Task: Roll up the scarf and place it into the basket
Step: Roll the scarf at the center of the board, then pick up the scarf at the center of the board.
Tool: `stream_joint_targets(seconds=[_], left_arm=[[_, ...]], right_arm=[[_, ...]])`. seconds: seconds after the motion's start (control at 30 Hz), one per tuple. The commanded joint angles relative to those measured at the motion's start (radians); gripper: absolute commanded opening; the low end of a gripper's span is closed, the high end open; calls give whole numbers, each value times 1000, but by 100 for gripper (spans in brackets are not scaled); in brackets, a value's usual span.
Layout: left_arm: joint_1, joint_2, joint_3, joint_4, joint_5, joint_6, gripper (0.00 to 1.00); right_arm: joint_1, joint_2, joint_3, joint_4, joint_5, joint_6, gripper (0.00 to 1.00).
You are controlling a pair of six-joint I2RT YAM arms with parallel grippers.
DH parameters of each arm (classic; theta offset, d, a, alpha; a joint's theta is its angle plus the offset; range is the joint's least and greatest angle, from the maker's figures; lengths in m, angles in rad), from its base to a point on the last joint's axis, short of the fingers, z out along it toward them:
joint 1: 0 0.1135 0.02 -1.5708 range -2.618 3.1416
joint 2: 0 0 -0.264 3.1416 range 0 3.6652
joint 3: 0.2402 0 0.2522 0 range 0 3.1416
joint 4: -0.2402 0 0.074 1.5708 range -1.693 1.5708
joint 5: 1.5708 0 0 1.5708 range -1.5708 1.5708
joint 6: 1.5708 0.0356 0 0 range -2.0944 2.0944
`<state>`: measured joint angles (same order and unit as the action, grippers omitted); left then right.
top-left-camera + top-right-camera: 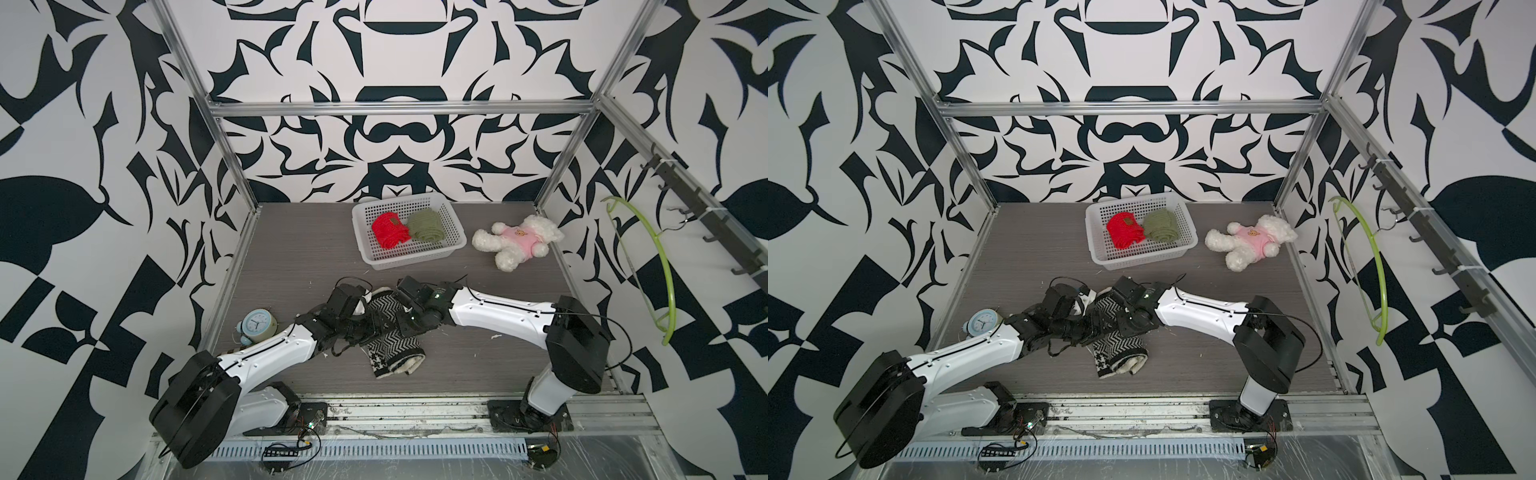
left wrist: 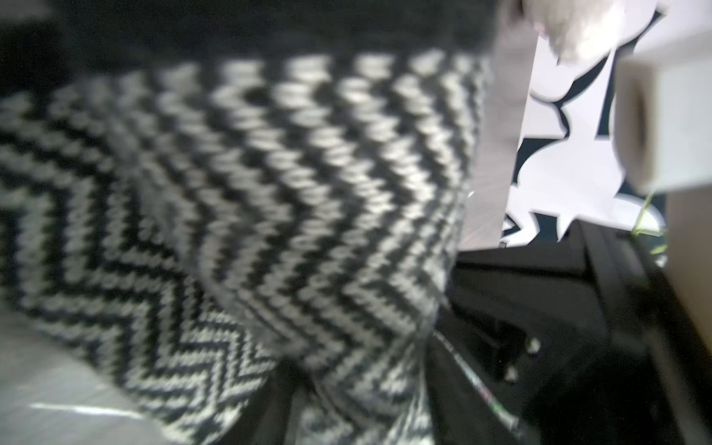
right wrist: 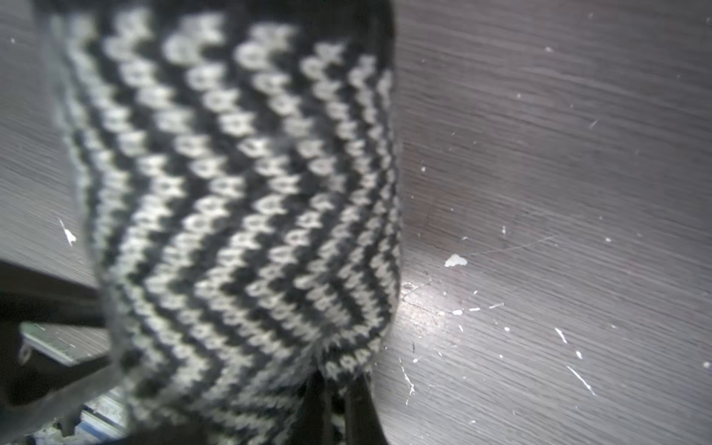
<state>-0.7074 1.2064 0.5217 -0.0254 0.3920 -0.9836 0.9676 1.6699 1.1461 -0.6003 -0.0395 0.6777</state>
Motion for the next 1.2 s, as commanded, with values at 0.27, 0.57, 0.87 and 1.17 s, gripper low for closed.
stream_joint_targets(seconds=[0.27, 0.57, 0.87, 1.17], left_arm=[[72, -150, -142, -134, -82, 13, 0], [107, -207, -255, -151, -101, -4, 0], [110, -187, -293, -123, -108, -4, 0], [112, -186, -341, -84, -118, -20, 0]], right_arm=[[10, 4, 41, 18, -43, -35, 15], [24, 33, 32, 97, -206, -54, 62], [52, 160, 26, 187, -314, -30, 63], [81, 281, 40, 260, -434, -19, 62]])
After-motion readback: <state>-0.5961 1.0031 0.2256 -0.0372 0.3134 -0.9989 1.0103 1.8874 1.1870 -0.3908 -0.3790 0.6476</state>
